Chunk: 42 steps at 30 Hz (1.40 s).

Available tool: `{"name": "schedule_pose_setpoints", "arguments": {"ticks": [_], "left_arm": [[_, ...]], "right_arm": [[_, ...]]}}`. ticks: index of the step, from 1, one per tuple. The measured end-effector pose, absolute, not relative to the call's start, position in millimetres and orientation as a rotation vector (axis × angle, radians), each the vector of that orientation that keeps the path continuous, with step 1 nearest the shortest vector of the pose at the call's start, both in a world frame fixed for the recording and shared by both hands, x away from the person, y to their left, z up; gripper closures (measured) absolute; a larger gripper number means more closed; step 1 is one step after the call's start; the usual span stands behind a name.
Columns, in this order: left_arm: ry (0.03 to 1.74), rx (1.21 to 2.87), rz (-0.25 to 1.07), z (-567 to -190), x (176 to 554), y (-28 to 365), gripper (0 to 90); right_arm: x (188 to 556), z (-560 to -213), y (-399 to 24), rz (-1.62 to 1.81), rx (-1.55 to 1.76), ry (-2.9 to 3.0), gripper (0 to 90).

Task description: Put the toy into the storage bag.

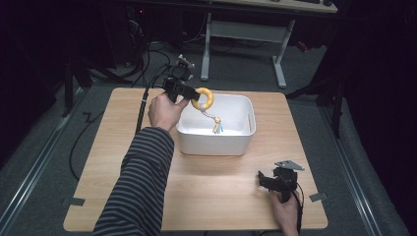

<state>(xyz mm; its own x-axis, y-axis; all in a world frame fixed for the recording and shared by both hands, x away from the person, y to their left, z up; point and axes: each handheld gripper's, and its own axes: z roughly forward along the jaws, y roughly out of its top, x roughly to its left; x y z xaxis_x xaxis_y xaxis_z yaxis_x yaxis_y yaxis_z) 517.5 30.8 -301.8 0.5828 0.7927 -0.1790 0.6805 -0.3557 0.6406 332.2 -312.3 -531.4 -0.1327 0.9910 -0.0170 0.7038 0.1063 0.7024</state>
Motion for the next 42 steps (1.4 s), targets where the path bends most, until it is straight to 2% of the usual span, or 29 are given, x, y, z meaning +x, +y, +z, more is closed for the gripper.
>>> {"name": "schedule_pose_setpoints", "arguments": {"ticks": [21,42], "left_arm": [[1.163,2.22,0.22,-331.3,521.4,5.4,68.8],[1.13,2.332,0.151,-357.3,514.1,-9.4,68.7]], "right_arm": [[332.2,-531.4,-312.2,0.762,1.648,1.895,13.8],[332.3,-531.7,-312.7,0.763,1.636,1.898,13.7]]}}
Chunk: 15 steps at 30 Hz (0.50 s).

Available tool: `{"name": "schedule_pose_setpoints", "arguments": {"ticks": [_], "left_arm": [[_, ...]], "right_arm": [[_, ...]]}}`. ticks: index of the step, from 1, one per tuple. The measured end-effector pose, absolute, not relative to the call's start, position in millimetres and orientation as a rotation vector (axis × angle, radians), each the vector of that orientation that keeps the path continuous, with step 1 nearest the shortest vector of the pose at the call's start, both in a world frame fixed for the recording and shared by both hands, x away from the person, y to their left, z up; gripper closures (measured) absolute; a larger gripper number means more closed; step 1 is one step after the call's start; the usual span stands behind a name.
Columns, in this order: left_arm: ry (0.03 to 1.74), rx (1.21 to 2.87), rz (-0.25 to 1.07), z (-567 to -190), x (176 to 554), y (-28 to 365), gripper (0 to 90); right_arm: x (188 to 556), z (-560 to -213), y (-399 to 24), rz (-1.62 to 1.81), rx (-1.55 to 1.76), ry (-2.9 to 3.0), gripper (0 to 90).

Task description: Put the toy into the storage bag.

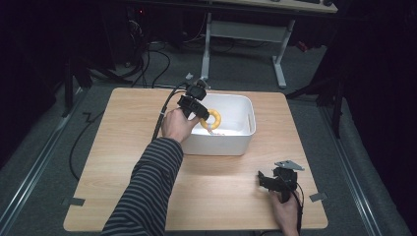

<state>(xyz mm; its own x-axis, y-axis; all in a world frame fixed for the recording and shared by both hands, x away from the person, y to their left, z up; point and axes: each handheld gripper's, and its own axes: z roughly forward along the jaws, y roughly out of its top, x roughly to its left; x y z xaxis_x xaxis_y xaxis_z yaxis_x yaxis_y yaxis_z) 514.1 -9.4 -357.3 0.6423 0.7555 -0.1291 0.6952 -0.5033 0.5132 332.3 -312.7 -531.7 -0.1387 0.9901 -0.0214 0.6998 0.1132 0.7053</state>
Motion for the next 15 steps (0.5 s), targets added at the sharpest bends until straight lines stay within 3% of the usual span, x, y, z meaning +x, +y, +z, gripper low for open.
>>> {"name": "schedule_pose_setpoints", "arguments": {"ticks": [15], "left_arm": [[1.107,2.392,0.112,-368.1,509.6,-16.1,68.6]], "right_arm": [[332.5,-531.9,-313.0,0.764,1.629,1.9,13.8]]}}
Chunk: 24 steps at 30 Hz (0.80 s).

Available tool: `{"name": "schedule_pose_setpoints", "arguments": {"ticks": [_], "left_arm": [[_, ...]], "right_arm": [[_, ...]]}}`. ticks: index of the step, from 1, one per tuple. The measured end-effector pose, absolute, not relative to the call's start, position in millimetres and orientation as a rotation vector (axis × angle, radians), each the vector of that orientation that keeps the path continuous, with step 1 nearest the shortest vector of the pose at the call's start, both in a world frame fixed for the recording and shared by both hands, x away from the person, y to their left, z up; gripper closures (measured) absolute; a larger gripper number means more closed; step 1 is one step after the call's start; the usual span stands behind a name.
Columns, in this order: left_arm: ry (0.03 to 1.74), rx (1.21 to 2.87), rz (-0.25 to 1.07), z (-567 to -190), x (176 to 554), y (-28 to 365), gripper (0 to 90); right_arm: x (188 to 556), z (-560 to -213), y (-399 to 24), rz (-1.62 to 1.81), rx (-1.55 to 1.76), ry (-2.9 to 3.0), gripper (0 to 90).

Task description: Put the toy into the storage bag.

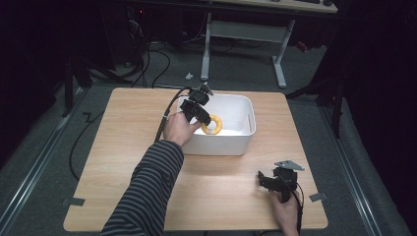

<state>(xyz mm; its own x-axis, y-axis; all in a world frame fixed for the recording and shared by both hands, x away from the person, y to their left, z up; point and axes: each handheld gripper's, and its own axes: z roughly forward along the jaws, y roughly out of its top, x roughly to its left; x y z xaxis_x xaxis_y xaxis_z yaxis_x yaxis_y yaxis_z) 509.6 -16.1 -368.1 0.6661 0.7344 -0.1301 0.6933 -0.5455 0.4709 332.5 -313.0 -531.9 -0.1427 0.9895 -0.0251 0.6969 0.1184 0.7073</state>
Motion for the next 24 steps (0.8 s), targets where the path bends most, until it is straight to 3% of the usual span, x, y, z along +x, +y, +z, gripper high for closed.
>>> {"name": "schedule_pose_setpoints", "arguments": {"ticks": [15,24], "left_arm": [[1.105,2.399,0.085,-373.8,506.0,-14.2,67.6],[1.104,2.361,0.117,-367.2,501.1,-7.2,52.1]], "right_arm": [[332.3,-531.5,-312.6,0.761,1.638,1.899,13.7],[332.3,-531.7,-312.7,0.763,1.634,1.9,13.7]]}}
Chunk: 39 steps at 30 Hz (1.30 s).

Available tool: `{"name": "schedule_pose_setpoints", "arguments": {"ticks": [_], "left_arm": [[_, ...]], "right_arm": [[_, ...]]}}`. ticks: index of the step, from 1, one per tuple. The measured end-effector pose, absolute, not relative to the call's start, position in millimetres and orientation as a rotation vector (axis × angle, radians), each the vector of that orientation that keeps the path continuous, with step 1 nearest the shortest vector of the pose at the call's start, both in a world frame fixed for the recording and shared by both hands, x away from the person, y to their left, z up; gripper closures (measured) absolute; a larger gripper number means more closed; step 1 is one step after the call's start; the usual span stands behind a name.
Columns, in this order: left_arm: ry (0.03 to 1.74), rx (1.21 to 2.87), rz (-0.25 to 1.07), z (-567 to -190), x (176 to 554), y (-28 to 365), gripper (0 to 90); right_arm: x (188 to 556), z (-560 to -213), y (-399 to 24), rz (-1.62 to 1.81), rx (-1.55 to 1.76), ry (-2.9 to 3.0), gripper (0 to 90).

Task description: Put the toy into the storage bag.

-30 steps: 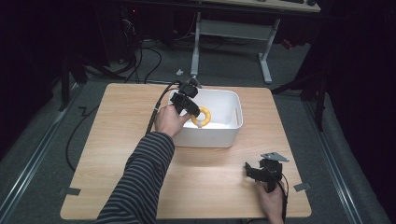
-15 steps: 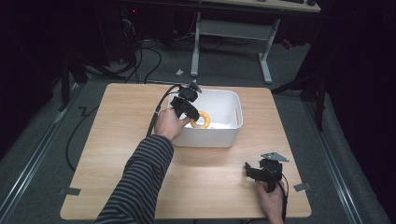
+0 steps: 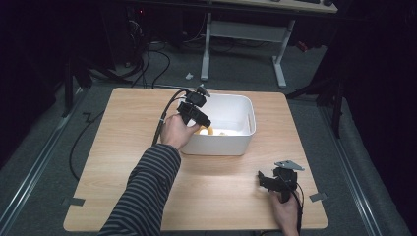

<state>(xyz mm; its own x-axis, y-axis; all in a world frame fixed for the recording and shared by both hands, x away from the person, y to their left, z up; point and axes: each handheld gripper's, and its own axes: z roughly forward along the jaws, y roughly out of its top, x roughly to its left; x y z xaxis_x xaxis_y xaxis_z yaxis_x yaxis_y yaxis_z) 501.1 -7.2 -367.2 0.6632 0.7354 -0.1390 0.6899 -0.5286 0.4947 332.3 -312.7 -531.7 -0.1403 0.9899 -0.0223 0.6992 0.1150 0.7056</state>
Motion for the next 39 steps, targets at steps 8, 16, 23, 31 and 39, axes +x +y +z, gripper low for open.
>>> {"name": "schedule_pose_setpoints", "arguments": {"ticks": [8,16,23,31,39], "left_arm": [[1.092,2.301,0.181,-352.1,490.5,13.4,46.8],[1.112,2.245,0.228,-343.8,480.1,37.5,42.9],[1.128,2.194,0.247,-338.7,473.6,57.5,42.9],[1.136,2.155,0.277,-331.7,465.1,73.4,42.9],[1.118,2.157,0.329,-326.5,452.9,83.2,42.3]], "right_arm": [[332.4,-531.5,-312.3,0.763,1.635,1.902,13.7],[332.3,-531.6,-312.6,0.762,1.631,1.904,13.7],[332.3,-531.6,-312.5,0.763,1.631,1.903,13.7],[332.4,-531.7,-312.5,0.764,1.631,1.903,13.7],[332.4,-531.7,-312.5,0.765,1.631,1.902,13.7]]}}
